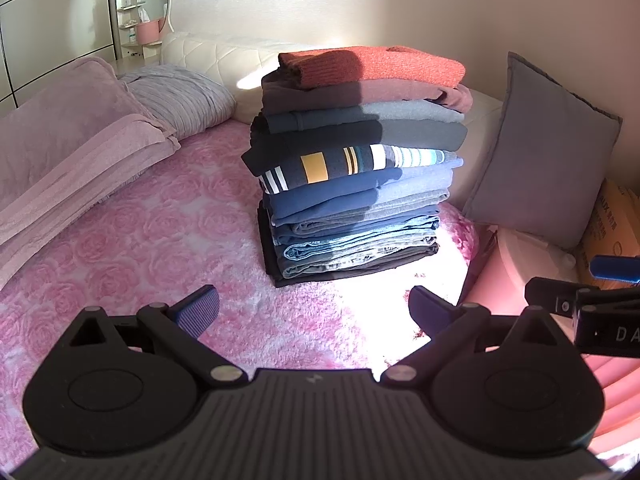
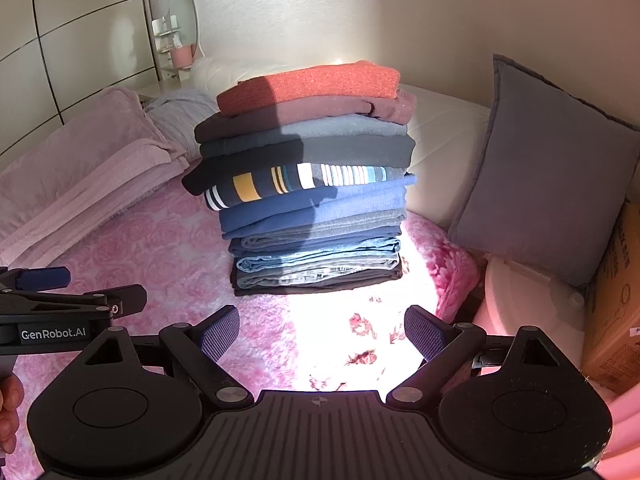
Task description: Fold clothes
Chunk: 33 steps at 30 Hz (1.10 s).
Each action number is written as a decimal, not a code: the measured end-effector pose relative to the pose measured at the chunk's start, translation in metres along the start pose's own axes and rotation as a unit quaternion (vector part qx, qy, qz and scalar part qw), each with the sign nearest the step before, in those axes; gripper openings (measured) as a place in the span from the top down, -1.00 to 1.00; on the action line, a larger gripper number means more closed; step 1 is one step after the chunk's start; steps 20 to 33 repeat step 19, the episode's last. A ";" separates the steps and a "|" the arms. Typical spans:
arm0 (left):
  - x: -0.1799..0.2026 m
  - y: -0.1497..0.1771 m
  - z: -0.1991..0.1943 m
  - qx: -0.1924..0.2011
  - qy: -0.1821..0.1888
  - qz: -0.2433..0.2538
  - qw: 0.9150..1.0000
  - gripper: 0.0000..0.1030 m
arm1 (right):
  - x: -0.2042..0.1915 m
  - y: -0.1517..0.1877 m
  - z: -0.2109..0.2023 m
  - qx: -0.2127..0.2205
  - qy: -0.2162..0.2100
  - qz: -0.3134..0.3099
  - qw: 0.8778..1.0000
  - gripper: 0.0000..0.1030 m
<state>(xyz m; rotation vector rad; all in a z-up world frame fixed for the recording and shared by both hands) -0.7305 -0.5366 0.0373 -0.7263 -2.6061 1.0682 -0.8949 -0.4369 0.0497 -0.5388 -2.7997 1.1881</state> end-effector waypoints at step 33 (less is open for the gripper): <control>0.001 -0.002 0.005 0.006 -0.001 0.002 1.000 -0.94 | -0.003 -0.001 0.009 -0.004 -0.004 -0.006 1.000 -0.79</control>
Point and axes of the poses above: each gripper's, at about its wrist camera, not at the fingertips, and z roughly the way its jaws point, x to its right, y to its underside, the point moved 3 cm from there along z, roughly the way its jaws point, and after that the axes turned 1 degree about z, right-handed, at the moved point
